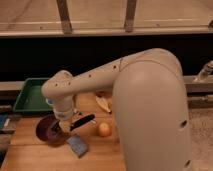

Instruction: Wipe purple bowl with brush

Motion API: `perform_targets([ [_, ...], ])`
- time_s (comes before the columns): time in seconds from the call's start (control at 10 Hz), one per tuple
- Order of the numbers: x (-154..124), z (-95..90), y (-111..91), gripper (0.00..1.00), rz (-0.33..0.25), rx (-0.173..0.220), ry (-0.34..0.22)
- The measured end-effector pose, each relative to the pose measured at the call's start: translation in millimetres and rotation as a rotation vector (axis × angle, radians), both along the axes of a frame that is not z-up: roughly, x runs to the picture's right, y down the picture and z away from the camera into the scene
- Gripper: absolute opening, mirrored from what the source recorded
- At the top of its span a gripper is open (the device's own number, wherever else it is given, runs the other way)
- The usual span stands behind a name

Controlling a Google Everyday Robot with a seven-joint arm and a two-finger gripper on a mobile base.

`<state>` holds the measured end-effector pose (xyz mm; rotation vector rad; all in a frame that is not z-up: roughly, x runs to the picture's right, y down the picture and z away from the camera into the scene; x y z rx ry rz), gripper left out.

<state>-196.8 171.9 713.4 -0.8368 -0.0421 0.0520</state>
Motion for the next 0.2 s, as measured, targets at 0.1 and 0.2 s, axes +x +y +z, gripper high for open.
perform_targets([
  [0.1, -8, 4.1, -8, 0.00, -0.008, 0.006, -0.007],
  [0.2, -19, 6.8, -15, 0.00, -0.023, 0.009, -0.025],
])
